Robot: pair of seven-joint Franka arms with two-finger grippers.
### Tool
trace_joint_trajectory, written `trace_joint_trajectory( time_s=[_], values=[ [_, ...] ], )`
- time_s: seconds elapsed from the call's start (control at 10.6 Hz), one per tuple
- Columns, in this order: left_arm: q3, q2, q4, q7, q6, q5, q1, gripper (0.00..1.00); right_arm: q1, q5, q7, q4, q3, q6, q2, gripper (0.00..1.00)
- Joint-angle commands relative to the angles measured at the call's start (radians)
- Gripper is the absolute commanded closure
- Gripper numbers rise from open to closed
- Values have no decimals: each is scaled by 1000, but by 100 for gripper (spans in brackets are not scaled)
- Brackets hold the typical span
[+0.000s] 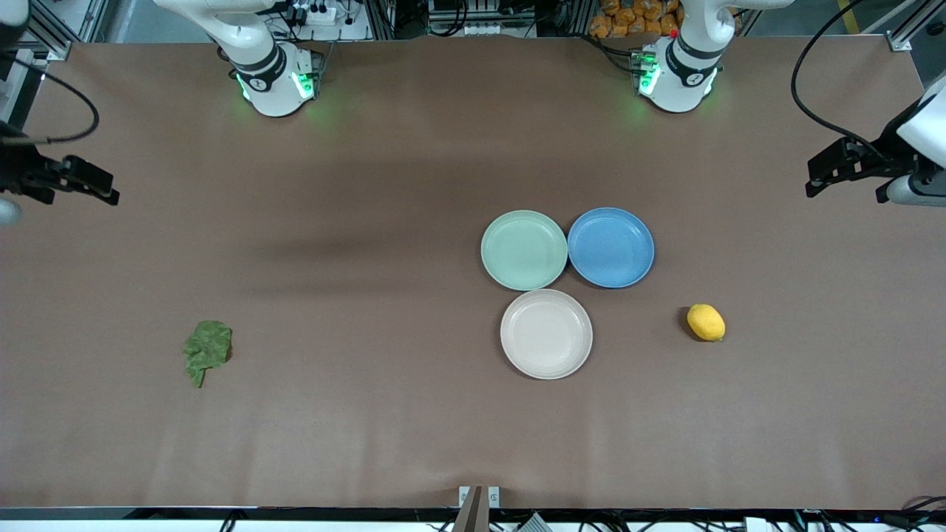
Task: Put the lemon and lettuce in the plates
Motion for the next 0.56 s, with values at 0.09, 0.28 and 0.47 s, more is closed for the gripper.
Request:
trace_joint_trajectory(
  time_s=[0.09,0.28,0.47],
  values=[
    [2,129,30,-4,65,-30,3,0,-32,-10,-10,-22,6,-30,69,0],
    [3,231,31,-16,121,-30,-3,0,-45,-7,-10,-76,6,51,101,0],
    [2,348,68,-118,181,-30,-5,0,-77,9,-12,-210,6,230,108,0]
  ],
)
